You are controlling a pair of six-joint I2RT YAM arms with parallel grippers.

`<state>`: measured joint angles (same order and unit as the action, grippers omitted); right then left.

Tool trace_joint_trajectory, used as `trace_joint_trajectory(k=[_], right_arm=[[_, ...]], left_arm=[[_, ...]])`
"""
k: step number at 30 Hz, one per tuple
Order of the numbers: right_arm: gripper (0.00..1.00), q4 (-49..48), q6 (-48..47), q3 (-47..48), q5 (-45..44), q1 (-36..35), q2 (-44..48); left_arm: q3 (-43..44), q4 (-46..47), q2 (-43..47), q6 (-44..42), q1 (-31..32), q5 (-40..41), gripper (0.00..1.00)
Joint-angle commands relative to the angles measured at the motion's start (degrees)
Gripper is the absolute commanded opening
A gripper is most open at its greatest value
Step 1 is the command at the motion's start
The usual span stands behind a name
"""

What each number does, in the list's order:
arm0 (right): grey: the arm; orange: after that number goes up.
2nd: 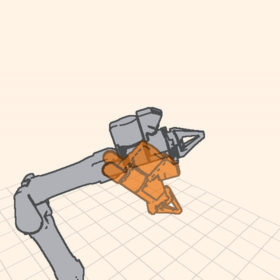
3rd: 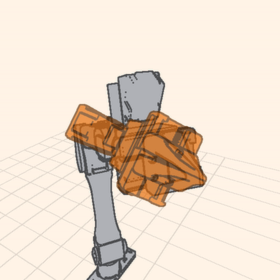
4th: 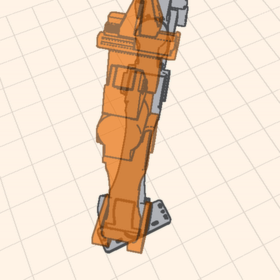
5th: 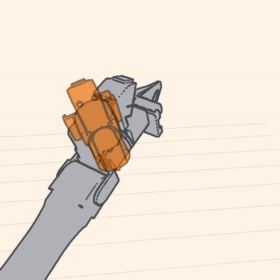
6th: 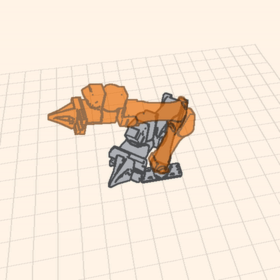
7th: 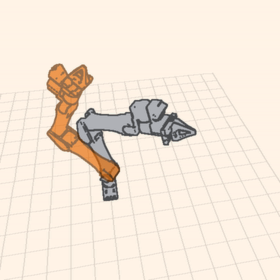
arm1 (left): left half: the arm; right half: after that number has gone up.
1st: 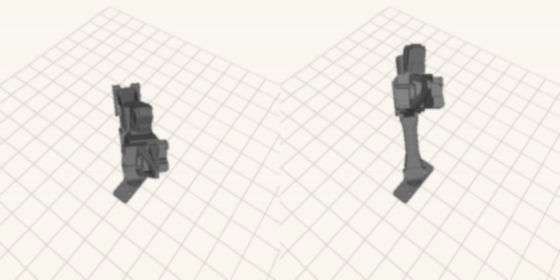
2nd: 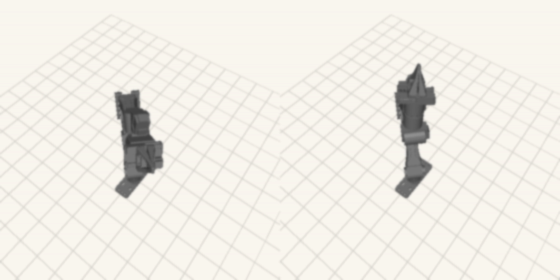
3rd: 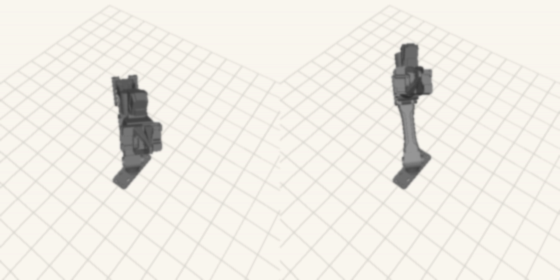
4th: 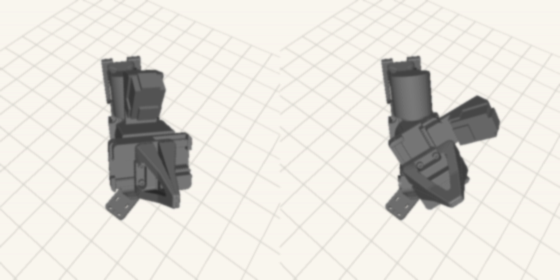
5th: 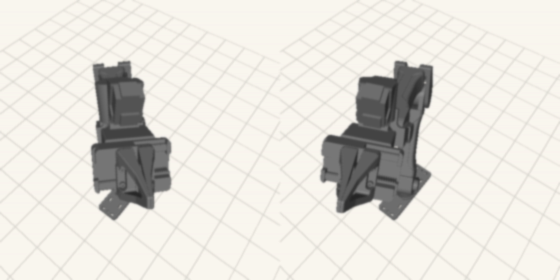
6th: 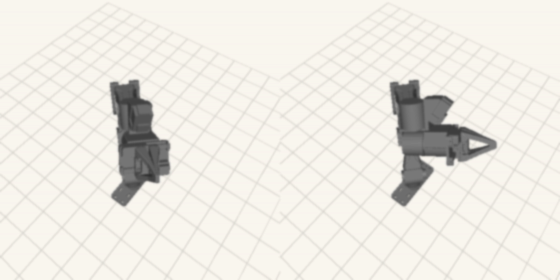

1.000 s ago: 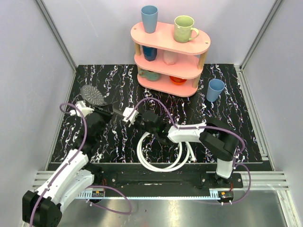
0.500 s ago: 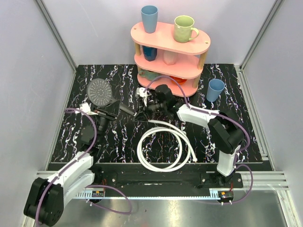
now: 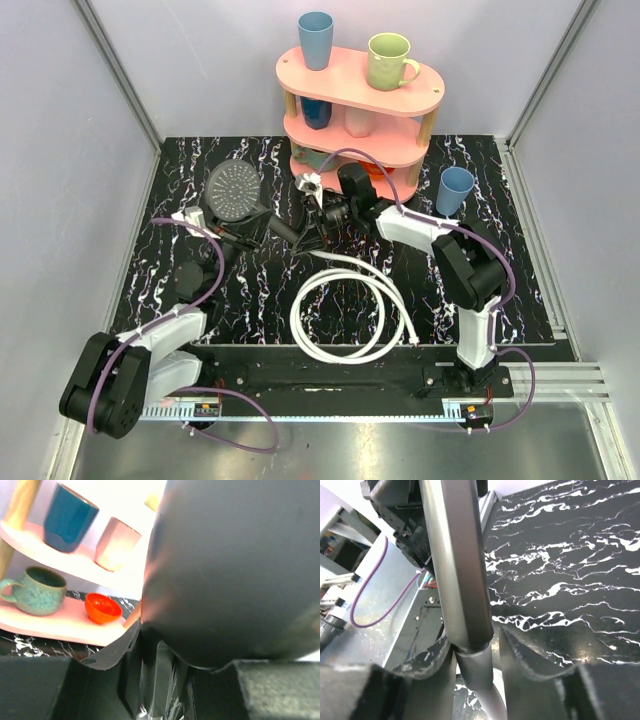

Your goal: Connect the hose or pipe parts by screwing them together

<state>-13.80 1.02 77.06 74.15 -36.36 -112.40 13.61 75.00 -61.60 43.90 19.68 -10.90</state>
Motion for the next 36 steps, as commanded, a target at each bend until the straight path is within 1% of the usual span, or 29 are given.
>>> trace_joint_trajectory(k=[1, 2, 3, 4, 5, 6, 7, 8, 10, 11, 12, 13, 14, 15, 16, 17, 18, 19, 21, 22, 24, 25, 27, 28, 30, 32, 33, 35, 36], right_arm=[[0.58, -6.06, 2.68, 0.48, -9.87, -0.29, 5.16], [0.65, -5.89, 2.33, -0.41, -12.25, -0.47, 5.87], [0.70, -5.80, 1.89, -1.29, -14.88, -0.47, 7.44], [0.74, -5.97, 1.62, -3.12, -19.70, -0.38, 8.41], [0.86, -6.58, 1.27, -4.45, -22.44, -0.55, 9.29], [0.89, -7.28, 1.01, -5.85, -24.82, -0.73, 10.43], [0.92, -9.12, -0.30, -9.08, -28.85, -0.99, 12.88], [1.00, -9.83, -0.75, -10.68, -31.67, -1.60, 14.13], [1.00, -10.19, -5.21, -13.76, -39.30, -2.57, 17.19], [1.00, -10.54, -6.10, -14.56, -41.69, -3.62, 18.17], [1.00, -11.15, -8.20, -15.44, -44.15, -4.15, 19.75], [1.00, -12.20, -9.79, -17.01, -48.88, -5.03, 20.63], [1.00, -12.73, -11.55, -17.72, -51.62, -6.43, 21.25], [1.00, -13.09, -15.22, -18.25, -54.69, -9.05, 22.21], [1.00, -13.44, -17.08, -18.78, -60.38, -10.82, 22.48], [1.00, -13.79, -18.75, -18.96, -62.96, -12.14, 22.57], [1.00, -14.58, -21.64, -19.40, -65.34, -14.94, 22.58], [1.00, -16.59, -22.63, -20.18, -69.01, -15.93, 22.49], [0.99, -17.92, -24.82, -20.45, -72.37, -18.03, 21.53], [0.98, -19.06, -25.36, -20.46, -76.57, -19.79, 20.91], [0.98, -20.55, -27.28, -20.46, -80.20, -21.73, 19.07], [0.98, -22.48, -28.08, -20.28, -84.30, -23.65, 18.28], [0.97, -23.46, -30.53, -19.41, -88.19, -25.25, 15.39], [0.96, -24.07, -31.16, -18.18, -91.61, -26.04, 14.41], [0.91, -24.95, -32.82, -17.03, -94.18, -27.71, 11.78], [0.85, -25.84, -33.10, -15.63, -97.26, -28.50, 10.28], [0.79, -25.40, -32.57, -14.93, -97.87, -28.77, 9.14], [0.70, -23.82, -31.69, -12.99, -99.54, -29.38, 8.34], [0.53, -23.81, -30.73, -12.72, -99.81, -29.47, 7.99]], left_arm=[[2.65, -3.43, 2.61, 0.14, 2.29, -10.47, 0.00], [3.26, -6.42, 3.50, -0.04, 2.29, -7.16, 0.00], [4.92, -13.76, 4.55, 0.13, 2.29, -5.12, 0.00], [5.98, -18.18, 6.82, 0.31, 2.29, -2.93, 0.00], [7.04, -22.66, 7.89, 0.48, 2.29, 1.97, 0.00], [8.96, -30.10, 8.86, 0.83, 2.29, 3.93, 0.00], [9.76, -33.14, 10.70, 1.18, 2.29, 5.61, 0.00], [10.38, -35.43, 11.59, 0.93, 2.29, 8.41, 0.00], [12.05, -41.15, 14.21, 1.27, 2.38, 10.71, 0.00], [12.75, -43.51, 15.10, 1.89, 2.38, 14.55, 0.00], [14.41, -48.50, 15.72, 2.59, 2.38, 16.33, 0.00], [15.39, -51.16, 16.86, 3.46, 2.47, 18.00, 0.00], [16.44, -53.62, 17.22, 3.82, 2.47, 21.15, 0.00], [18.37, -58.34, 17.57, 4.61, 2.55, 22.74, 0.00], [19.52, -60.83, 17.83, 5.22, 2.64, 24.24, 0.00], [20.57, -63.20, 17.92, 5.84, 2.73, 26.69, 0.00], [22.41, -67.14, 18.01, 6.37, 2.64, 27.50, 0.00], [23.30, -68.92, 17.75, 7.50, 2.82, 28.20, 0.00], [25.75, -73.74, 17.31, 8.65, 2.82, 29.44, 0.00], [26.55, -74.90, 16.78, 9.70, 2.82, 29.70, 0.00], [28.48, -78.15, 16.25, 10.50, 2.82, 30.32, 0.00], [29.02, -79.04, 15.73, 11.11, 2.90, 30.41, 0.00], [29.89, -80.62, 15.29, 11.99, 2.91, 30.67, 0.00], [30.16, -81.06, 15.20, 12.35, 2.99, 30.76, 0.00], [30.43, -82.29, 15.37, 13.14, 2.99, 31.20, 0.00], [30.60, -83.17, 15.64, 13.67, 3.17, 31.72, 0.00], [30.86, -83.96, 15.81, 14.10, 3.17, 31.81, 0.00], [30.87, -84.32, 16.51, 14.46, 3.08, 31.99, 0.00], [30.87, -84.41, 16.86, 14.81, 3.08, 31.99, 0.00]])
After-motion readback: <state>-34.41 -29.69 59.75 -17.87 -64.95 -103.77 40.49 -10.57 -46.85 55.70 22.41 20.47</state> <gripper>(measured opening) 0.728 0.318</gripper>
